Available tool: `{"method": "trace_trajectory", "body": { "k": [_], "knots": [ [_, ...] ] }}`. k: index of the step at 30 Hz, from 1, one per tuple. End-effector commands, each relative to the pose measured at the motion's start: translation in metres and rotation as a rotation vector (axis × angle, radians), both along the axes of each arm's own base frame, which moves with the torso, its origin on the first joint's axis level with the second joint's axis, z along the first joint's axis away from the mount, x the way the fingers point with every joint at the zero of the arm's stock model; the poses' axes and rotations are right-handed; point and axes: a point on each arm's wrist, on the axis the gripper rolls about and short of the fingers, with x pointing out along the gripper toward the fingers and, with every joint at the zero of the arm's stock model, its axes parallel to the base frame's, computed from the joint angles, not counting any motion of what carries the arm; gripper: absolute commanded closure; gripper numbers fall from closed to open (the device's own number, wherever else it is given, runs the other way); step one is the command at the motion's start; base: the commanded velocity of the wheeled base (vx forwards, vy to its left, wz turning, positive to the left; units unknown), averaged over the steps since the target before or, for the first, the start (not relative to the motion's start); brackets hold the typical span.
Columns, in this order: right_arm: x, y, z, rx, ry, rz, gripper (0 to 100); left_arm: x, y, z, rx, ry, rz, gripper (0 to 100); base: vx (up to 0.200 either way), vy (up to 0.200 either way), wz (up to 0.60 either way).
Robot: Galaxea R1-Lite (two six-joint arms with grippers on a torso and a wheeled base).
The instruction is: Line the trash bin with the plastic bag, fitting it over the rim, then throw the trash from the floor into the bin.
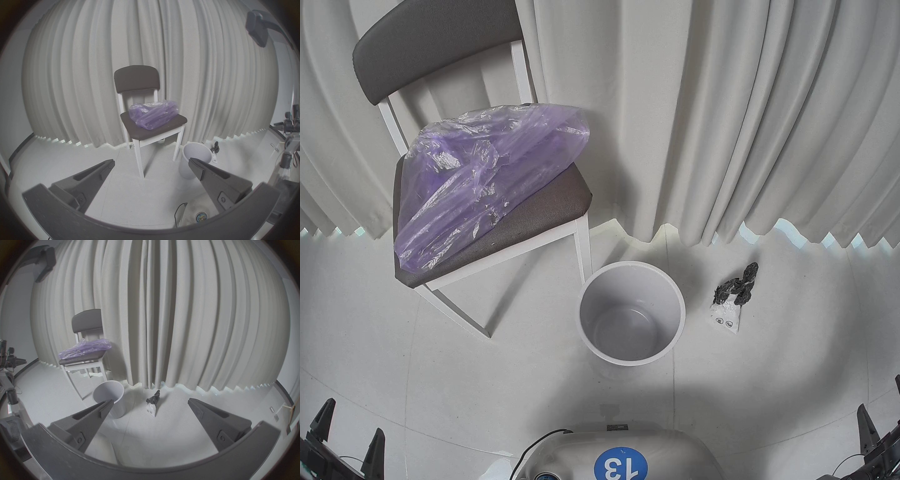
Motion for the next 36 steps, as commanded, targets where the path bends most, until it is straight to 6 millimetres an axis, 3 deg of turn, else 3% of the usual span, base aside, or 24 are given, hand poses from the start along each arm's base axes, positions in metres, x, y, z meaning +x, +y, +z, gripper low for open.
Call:
{"method": "trace_trajectory", "body": {
  "k": [1,4,9,18,20,21,22,23,29,36],
  "knots": [
    [-0.011,0.003,0.034,0.055,-0.229,0.134,0,0.0,0.0,-0.005,0.006,0.0,-0.014,0,0.0,0.0,0.0],
    [-0.018,0.004,0.055,0.105,-0.26,0.196,0,0.0,0.0,-0.005,0.006,0.0,-0.012,0,0.0,0.0,0.0],
    [-0.015,0.005,0.069,0.119,-0.168,0.223,0,0.0,0.0,-0.005,0.007,0.0,-0.014,0,0.0,0.0,0.0],
    [-0.002,0.005,0.068,0.077,-0.076,0.245,0,0.0,0.0,-0.005,0.021,-0.005,-0.015,0,0.0,0.0,0.0],
    [0.0,0.005,0.074,0.078,-0.076,0.238,0,-0.01,0.0,0.034,-0.18,-0.164,-0.053,0,0.0,0.0,0.0],
    [0.0,0.005,0.074,0.078,-0.076,0.238,0,-0.011,0.0,0.037,-0.197,-0.176,-0.061,0,0.0,0.0,0.0],
    [0.0,0.005,0.076,0.079,-0.079,0.234,0,-0.018,-0.001,0.067,-0.316,-0.221,-0.148,0,0.0,0.0,0.0],
    [-0.001,0.005,0.078,0.076,-0.086,0.228,0,-0.018,-0.001,0.079,-0.318,-0.222,-0.169,0,0.0,0.0,0.0],
    [0.014,0.004,0.091,0.096,-0.031,0.137,0,-0.005,-0.002,0.09,-0.067,-0.148,-0.11,0,0.0,0.0,0.0],
    [0.04,0.003,0.135,0.153,-0.048,0.125,0,0.034,0.0,0.138,0.068,-0.047,0.011,0,0.0,0.0,0.0]
  ]
}}
